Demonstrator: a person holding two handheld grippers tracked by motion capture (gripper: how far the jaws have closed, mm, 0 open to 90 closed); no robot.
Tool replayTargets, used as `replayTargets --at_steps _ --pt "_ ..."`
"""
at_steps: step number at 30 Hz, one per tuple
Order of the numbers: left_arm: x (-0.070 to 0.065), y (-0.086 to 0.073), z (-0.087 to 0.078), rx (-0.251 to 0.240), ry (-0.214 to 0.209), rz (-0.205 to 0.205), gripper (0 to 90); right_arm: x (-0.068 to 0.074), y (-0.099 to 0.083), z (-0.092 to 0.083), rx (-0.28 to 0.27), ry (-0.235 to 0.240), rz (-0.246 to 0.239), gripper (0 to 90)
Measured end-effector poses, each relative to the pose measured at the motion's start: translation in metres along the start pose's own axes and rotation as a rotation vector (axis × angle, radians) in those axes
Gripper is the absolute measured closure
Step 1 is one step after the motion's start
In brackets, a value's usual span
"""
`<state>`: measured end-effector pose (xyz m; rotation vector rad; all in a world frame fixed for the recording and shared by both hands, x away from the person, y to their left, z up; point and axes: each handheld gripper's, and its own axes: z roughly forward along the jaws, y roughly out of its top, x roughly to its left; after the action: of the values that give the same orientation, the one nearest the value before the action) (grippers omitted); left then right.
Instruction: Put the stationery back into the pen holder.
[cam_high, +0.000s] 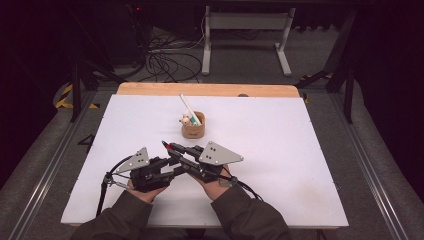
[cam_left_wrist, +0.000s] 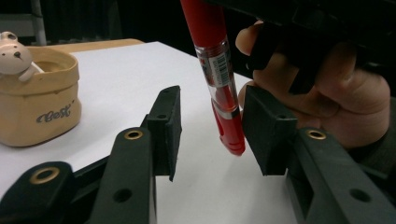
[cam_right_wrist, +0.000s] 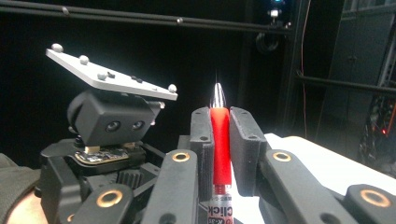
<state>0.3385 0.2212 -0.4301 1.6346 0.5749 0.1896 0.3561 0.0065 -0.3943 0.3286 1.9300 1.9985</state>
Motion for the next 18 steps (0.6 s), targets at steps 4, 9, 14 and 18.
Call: replayTargets --at_steps 4,9,14,18 --pt "-0.0006 0.0003 0.0002 -0.008 -0.013 0.003 64.0 0.002 0.0 -0.0003 -0.014 0.001 -0.011 80.9" --pt "-0.0016 0.0001 0.0009 -0.01 -0.03 0.0 72.9 0.0025 -0.0002 -0.0007 -0.024 -0.004 -0.021 80.8" --pt "-0.0004 -0.0003 0.0004 -0.008 -0.021 -0.013 75.1 0.0029 -0.0002 -0.001 -0.023 -0.006 -0.029 80.7" --pt "0.0018 -0.0002 -0.0006 0.008 0.001 -0.027 77.3 0.0034 -0.0004 -0.0007 -0.019 -0.011 -0.043 80.5"
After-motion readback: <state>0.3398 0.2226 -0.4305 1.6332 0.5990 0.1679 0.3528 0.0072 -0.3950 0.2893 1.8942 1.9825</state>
